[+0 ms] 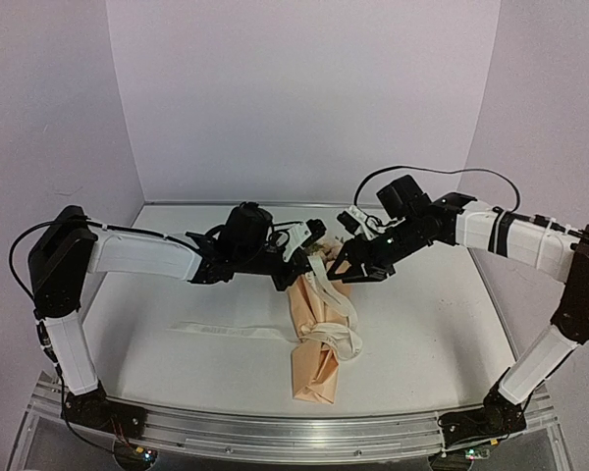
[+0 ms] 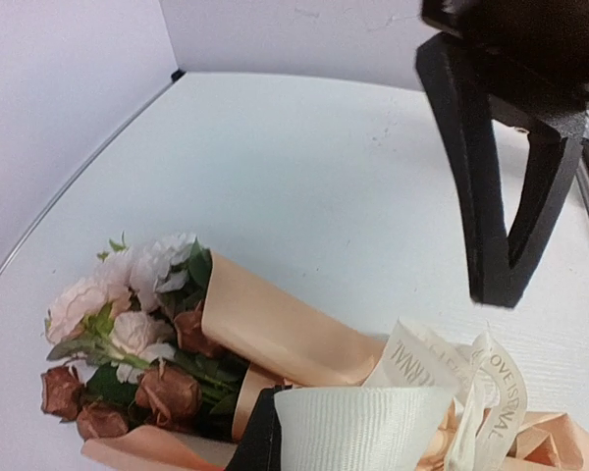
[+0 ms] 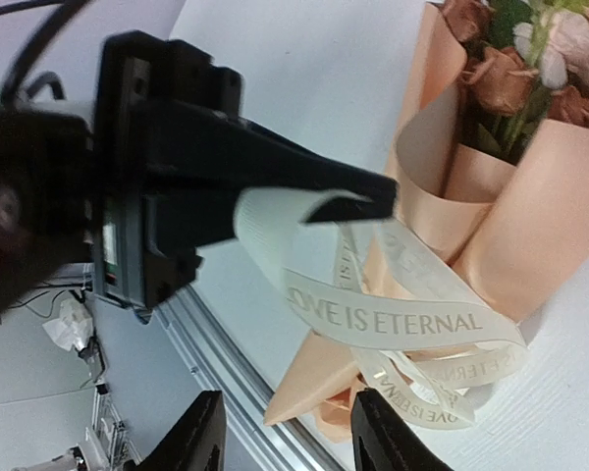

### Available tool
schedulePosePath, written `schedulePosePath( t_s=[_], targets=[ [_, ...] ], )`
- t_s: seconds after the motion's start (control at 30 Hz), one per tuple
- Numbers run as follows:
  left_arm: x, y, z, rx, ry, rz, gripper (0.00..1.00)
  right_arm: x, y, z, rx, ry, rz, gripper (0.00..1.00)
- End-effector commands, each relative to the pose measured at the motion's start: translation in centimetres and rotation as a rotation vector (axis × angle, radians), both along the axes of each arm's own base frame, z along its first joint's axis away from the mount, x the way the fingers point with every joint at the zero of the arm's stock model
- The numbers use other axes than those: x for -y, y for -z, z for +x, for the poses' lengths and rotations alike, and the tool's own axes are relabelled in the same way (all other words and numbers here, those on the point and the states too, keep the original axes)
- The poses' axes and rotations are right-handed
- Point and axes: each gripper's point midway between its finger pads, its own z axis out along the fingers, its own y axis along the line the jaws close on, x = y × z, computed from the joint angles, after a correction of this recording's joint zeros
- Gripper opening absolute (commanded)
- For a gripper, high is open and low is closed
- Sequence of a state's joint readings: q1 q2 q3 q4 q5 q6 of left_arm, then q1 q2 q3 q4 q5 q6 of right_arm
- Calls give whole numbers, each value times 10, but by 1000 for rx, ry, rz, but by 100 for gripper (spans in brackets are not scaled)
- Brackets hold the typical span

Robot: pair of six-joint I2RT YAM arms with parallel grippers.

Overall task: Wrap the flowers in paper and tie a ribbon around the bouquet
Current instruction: Cross the half-tied ribbon over the folded bouquet.

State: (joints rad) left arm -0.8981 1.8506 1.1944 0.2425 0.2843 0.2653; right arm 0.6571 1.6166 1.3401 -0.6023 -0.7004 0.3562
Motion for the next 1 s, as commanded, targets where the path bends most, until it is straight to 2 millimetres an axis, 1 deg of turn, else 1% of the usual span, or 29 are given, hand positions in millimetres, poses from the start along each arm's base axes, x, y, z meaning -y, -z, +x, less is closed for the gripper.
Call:
schedulePosePath(
  t_s=[0.0, 0.03, 0.1, 0.13, 0.2, 0.27, 0.3, 0.37, 0.5, 0.67, 0.8, 0.97],
  targets=[
    [-28, -21, -2, -57, -77, 165, 0, 22, 9, 6, 132, 70, -71, 60],
    [-33, -19, -5, -82, -82, 194, 0, 26, 14, 6, 152, 87, -76, 67],
    [-44, -14, -11, -141, -102, 252, 0, 35, 22, 6, 194, 117, -77, 74],
    [-49, -11, -12, -169, -123, 279, 0, 39, 26, 5, 212, 129, -75, 75],
    [-60, -3, -13, -226, -173, 341, 0, 45, 40, 2, 242, 139, -86, 77],
    [-64, -2, -16, -278, -191, 378, 0, 51, 57, -1, 264, 147, -104, 78],
    [-67, 3, -20, -309, -190, 410, 0, 52, 63, -1, 276, 150, -103, 78],
    [-71, 5, -26, -351, -188, 441, 0, 52, 77, -2, 309, 152, -94, 77],
    [-82, 9, -38, -404, -187, 484, 0, 49, 96, -10, 342, 114, -102, 73],
    [-85, 15, -55, -489, -136, 522, 0, 52, 121, -26, 313, 79, -144, 68],
    [-86, 14, -59, -507, -129, 522, 0, 55, 137, -34, 290, 80, -165, 63],
    [-88, 14, -59, -511, -138, 526, 0, 61, 155, -42, 260, 101, -199, 58]
  ],
)
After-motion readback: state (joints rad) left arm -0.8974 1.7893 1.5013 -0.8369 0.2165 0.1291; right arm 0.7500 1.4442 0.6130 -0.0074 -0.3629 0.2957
